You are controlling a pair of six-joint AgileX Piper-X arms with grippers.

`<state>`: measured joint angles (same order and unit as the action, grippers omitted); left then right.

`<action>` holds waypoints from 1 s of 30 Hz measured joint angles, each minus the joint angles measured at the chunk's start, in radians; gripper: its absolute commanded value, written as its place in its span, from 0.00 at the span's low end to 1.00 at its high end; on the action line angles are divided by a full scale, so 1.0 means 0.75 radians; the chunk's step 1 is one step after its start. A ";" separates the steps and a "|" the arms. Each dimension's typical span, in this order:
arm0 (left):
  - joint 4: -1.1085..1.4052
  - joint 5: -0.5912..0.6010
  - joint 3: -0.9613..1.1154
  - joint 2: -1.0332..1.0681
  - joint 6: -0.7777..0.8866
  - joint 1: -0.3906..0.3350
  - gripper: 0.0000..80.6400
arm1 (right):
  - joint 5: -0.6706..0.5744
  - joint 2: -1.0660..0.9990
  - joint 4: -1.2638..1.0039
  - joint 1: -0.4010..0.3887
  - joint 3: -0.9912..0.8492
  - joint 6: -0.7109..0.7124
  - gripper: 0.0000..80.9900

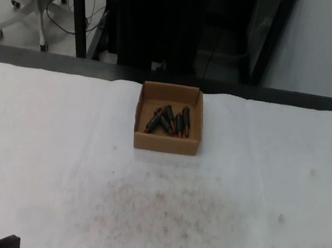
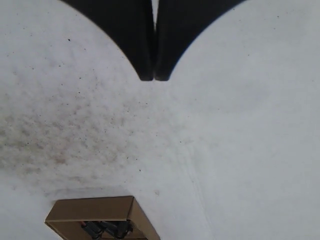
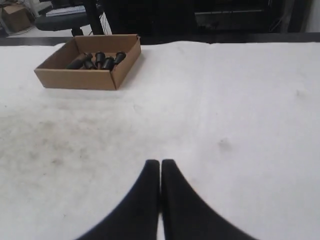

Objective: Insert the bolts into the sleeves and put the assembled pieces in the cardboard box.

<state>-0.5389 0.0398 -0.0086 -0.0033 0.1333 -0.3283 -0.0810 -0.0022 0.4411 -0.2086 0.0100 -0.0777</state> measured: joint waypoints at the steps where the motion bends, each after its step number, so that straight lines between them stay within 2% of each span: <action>1: 0.000 0.000 0.000 0.000 0.000 0.000 0.00 | 0.000 0.000 0.028 0.000 0.000 0.000 0.01; 8: 0.000 0.000 0.000 0.000 0.000 0.000 0.00 | 0.000 0.002 0.162 0.000 0.000 0.000 0.01; 30: 0.000 0.000 0.000 0.000 0.000 0.000 0.00 | 0.002 0.003 0.171 0.000 0.000 0.000 0.01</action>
<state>-0.5389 0.0398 -0.0086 -0.0033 0.1333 -0.3283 -0.0792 0.0000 0.5690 -0.2086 0.0100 -0.0777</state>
